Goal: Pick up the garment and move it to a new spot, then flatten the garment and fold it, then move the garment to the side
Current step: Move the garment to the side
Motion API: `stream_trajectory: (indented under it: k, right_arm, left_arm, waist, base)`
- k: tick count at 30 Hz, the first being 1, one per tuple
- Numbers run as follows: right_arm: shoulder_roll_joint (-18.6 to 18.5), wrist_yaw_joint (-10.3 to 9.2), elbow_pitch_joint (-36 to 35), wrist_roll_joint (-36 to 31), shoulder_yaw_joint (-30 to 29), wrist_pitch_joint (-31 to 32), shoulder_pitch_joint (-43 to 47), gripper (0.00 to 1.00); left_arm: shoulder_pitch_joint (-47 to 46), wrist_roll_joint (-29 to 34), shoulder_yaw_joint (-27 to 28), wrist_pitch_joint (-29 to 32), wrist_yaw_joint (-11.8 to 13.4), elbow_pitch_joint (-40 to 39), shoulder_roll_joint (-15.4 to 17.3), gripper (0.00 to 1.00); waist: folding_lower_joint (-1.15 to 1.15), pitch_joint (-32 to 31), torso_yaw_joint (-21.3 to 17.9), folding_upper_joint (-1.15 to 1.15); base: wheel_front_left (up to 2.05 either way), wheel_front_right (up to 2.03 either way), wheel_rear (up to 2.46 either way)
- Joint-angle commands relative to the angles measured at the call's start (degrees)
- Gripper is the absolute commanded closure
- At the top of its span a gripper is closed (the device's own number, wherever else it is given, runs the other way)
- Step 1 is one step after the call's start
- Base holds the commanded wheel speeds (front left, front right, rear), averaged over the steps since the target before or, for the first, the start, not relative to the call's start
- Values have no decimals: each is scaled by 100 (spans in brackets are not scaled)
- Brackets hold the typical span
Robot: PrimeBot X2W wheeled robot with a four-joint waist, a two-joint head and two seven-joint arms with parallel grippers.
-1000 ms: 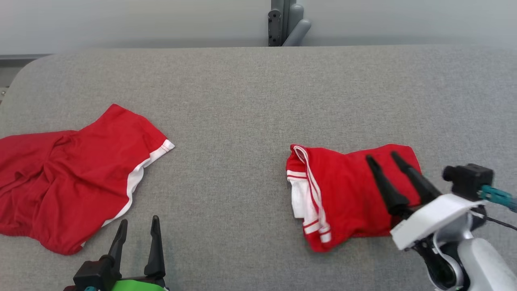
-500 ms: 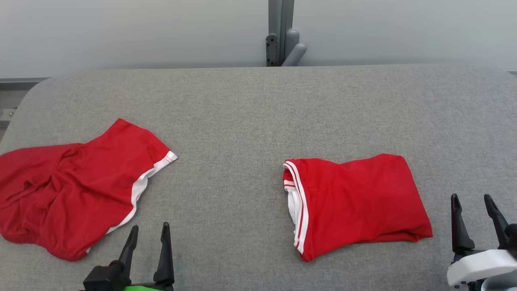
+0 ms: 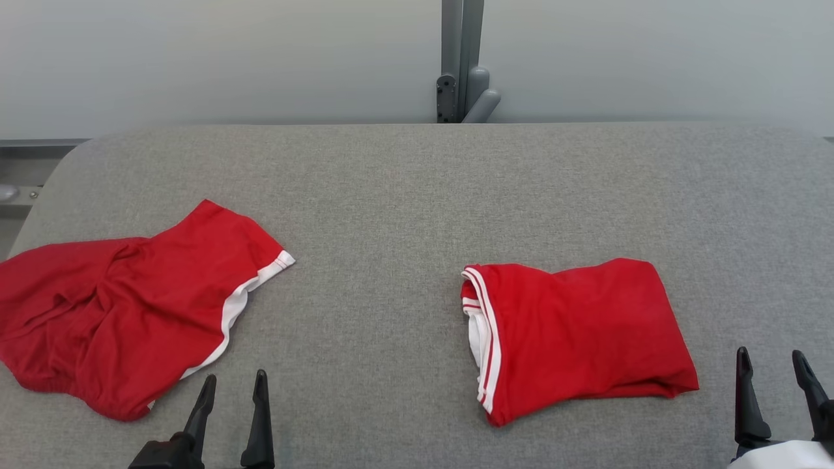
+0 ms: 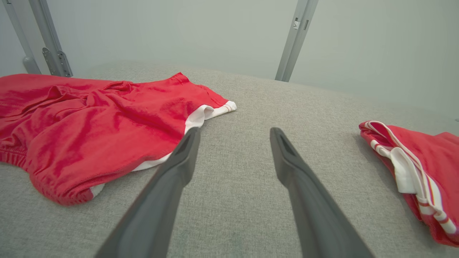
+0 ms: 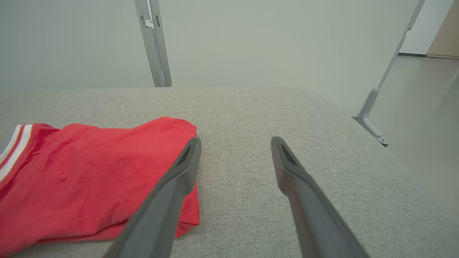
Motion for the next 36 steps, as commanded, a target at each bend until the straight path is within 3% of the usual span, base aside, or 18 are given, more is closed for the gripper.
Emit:
stream_trajectory:
  k: [1, 13, 20, 28, 36]
  right_arm:
    - [29, -5, 12, -6, 11, -21, 70, 0]
    - [79, -4, 104, -10, 203, -22, 25, 0]
    - [-111, -5, 660, 622, 667, 52, -677, 0]
    - [-669, -6, 1648, 1344, 1053, 2334, -2282, 0]
    - [-726, -4, 2519, 1654, 1278, 3211, -2754, 0]
  left_arm:
    - [72, -6, -7, -2, -29, 24, 11, 0]
    - [95, -82, -73, -1, -48, 36, 11, 0]
    - [-19, -85, -86, -1, -57, 7, 11, 0]
    - [-294, -90, -253, -1, -88, 12, 11, 0]
    - [-476, -122, -251, -1, -63, 46, 11, 0]
  waist:
    - [0, -35, -14, 27]
    - [0, -82, -93, 27]
    - [0, 32, -121, 27]
    - [0, 471, -36, 27]
    - [0, 644, 199, 27]
  base:
    - [0, 0, 0]
    - [0, 0, 0]
    - [0, 0, 0]
    - [0, 0, 0]
    - [0, 0, 0]
